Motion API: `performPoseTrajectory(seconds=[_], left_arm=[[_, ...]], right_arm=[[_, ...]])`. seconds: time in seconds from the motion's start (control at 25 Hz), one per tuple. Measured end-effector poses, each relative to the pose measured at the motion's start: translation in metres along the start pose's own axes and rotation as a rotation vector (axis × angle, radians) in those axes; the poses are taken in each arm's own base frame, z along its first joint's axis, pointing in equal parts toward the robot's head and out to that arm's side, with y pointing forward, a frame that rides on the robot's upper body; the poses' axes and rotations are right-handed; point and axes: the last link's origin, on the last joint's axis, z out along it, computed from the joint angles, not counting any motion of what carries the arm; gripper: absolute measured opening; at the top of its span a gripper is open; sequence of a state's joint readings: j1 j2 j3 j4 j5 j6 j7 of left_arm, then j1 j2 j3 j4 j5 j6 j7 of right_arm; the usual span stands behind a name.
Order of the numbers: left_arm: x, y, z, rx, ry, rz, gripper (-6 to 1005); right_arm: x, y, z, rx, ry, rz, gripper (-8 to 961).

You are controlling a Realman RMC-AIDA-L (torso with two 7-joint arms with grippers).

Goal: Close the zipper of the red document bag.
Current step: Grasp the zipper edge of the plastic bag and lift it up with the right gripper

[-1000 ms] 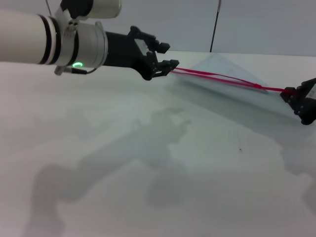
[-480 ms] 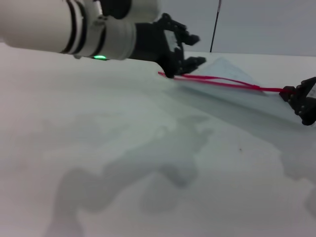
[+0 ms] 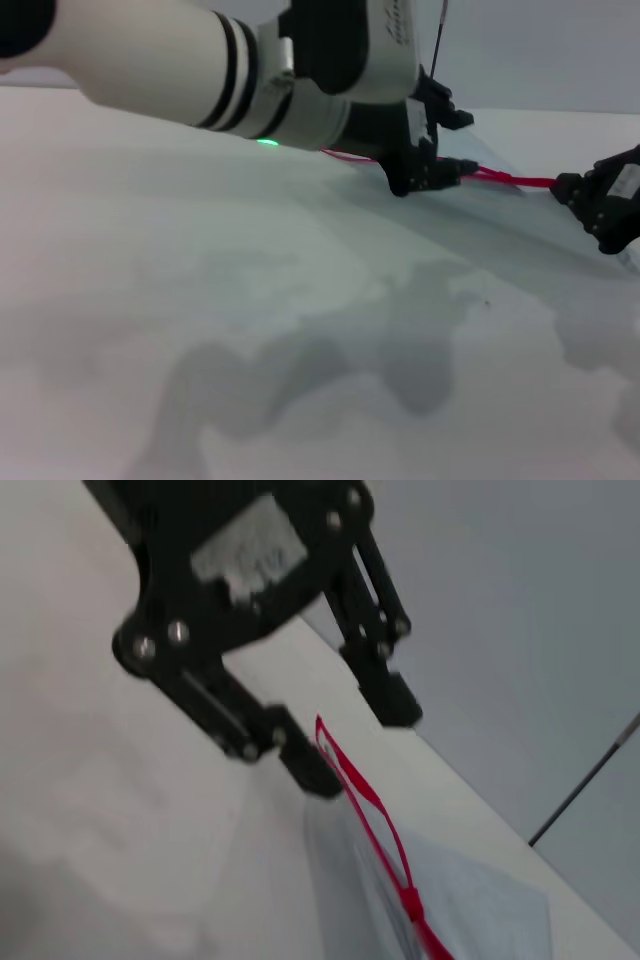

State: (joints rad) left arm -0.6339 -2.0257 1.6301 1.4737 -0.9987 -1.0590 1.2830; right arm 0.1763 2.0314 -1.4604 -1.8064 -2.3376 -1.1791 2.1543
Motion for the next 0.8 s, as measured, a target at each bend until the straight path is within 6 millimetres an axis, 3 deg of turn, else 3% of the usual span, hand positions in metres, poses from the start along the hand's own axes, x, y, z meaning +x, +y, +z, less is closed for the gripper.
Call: performPoseTrajectory(seconds=[0.28,0.4,0.8], left_arm=[[-0.001,0.003,0.002,0.007,0.0,0.016,429],[-0.006,0.004,0.0,0.022,0.007,0.037,531],[-0.01,0.01,-0.005,0.03,0.073,0.078,539]], right_arm=[[-0.006,0.005,-0.007,-0.009,-0.029,-0.006,18],[-0.007,0.006,-0.009,-0.011,-0.029,-0.011,17],[-0.01,0.009,-0.014,-0.02,-0.043,-0.016,18]])
